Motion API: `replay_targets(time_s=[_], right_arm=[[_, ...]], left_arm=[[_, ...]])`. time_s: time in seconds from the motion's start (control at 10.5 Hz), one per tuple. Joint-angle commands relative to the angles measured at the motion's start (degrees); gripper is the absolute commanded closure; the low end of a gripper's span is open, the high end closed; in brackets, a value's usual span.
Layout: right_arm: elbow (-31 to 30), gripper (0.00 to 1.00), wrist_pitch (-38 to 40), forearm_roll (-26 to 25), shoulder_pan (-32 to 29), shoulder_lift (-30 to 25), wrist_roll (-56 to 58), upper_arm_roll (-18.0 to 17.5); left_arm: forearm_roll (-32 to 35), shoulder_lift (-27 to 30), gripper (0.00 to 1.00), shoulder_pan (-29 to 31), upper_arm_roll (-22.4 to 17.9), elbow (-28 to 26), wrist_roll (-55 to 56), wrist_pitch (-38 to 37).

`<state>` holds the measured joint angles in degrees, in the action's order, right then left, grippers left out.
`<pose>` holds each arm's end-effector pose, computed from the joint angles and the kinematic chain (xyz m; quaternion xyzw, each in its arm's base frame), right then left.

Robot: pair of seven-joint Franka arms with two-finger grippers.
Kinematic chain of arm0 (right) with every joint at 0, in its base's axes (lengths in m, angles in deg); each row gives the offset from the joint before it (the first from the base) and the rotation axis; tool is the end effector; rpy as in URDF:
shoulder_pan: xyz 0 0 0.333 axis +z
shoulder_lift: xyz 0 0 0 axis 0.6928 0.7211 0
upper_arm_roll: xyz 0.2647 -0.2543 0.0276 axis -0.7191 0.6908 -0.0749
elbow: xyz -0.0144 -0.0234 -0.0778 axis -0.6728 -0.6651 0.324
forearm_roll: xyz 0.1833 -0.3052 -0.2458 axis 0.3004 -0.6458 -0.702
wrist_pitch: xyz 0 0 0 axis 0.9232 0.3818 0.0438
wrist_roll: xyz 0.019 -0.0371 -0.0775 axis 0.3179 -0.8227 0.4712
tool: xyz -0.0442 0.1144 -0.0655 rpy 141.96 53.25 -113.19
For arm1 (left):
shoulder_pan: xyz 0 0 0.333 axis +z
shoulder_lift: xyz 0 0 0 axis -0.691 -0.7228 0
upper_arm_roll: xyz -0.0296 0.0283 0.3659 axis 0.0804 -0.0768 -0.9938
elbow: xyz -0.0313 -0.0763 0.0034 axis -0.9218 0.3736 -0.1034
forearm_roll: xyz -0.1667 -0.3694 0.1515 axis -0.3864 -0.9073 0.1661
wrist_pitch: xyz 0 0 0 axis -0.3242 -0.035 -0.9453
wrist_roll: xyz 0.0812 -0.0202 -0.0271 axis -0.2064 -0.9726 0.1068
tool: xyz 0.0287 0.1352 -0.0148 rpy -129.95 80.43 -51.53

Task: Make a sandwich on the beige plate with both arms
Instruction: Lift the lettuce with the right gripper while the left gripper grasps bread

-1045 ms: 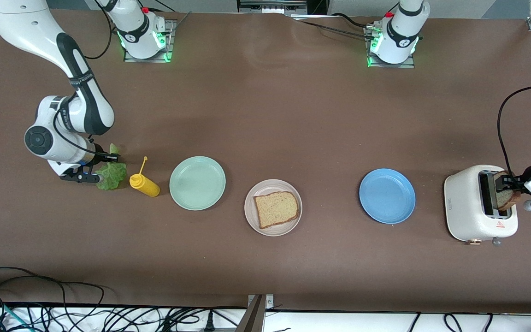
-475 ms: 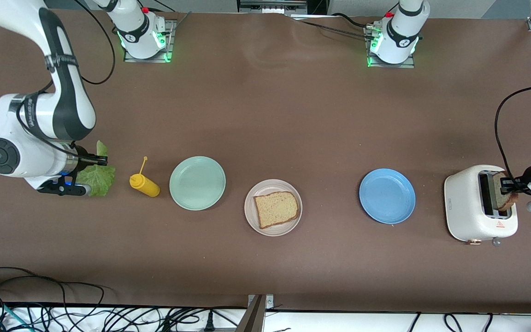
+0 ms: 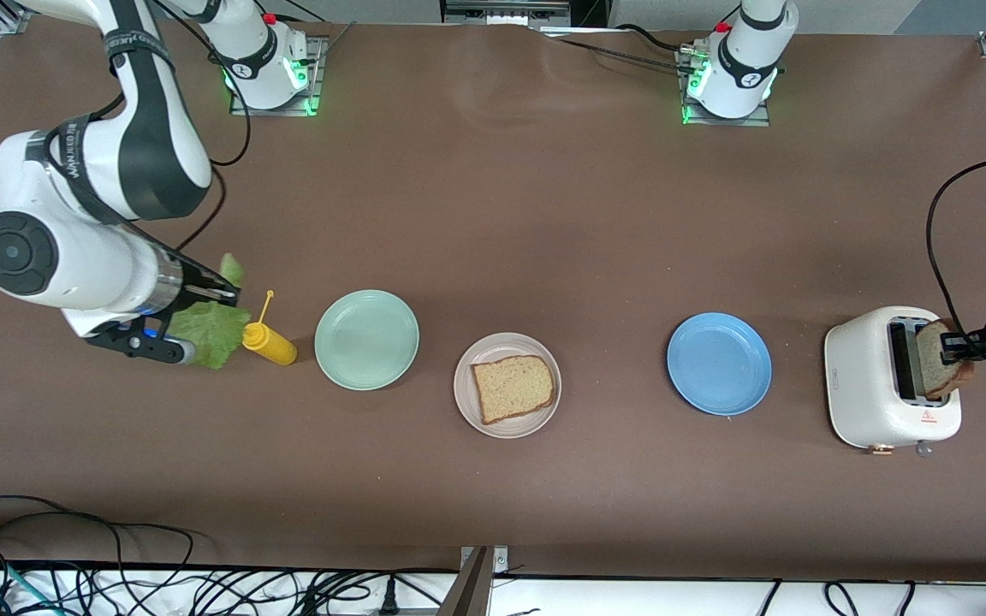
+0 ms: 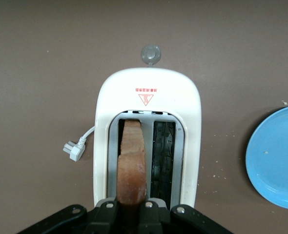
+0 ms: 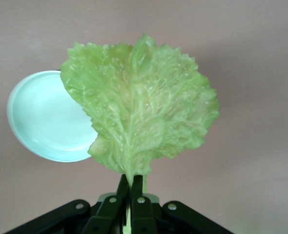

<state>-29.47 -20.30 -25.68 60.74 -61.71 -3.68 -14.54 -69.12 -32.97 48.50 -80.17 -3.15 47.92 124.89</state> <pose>0.6899 0.1726 0.4444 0.9793 -0.1674 -0.1128 0.0169 0.7281 0.1891 0.4075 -0.9994 0.0070 -0.0031 0.0341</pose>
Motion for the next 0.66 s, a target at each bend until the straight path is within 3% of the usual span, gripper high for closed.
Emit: replay_targets(time_s=[0.0, 0.19, 0.28, 0.57], right_arm=[[4.3, 0.98, 0.7, 1.4, 4.5, 2.4, -16.1, 0.4], [6.7, 0.98, -1.1, 3.6, 7.0, 2.6, -31.6, 0.1], [6.8, 0.98, -4.0, 8.4, 7.1, 2.9, -41.4, 0.0], [7.3, 0.97, -19.7, 17.1, 7.3, 6.8, -59.2, -0.6]], left_arm=[[1.6, 0.6, 1.00, -0.3, 0.4, 4.3, 1.2, -3.2], [1.8, 0.6, 1.00, -0.6, 0.4, 6.8, 1.2, -4.9], [1.8, 0.6, 1.00, -0.7, 0.4, 8.2, 1.3, -6.8], [1.7, 1.4, 1.00, -2.7, 1.7, 9.4, 7.4, -9.8]])
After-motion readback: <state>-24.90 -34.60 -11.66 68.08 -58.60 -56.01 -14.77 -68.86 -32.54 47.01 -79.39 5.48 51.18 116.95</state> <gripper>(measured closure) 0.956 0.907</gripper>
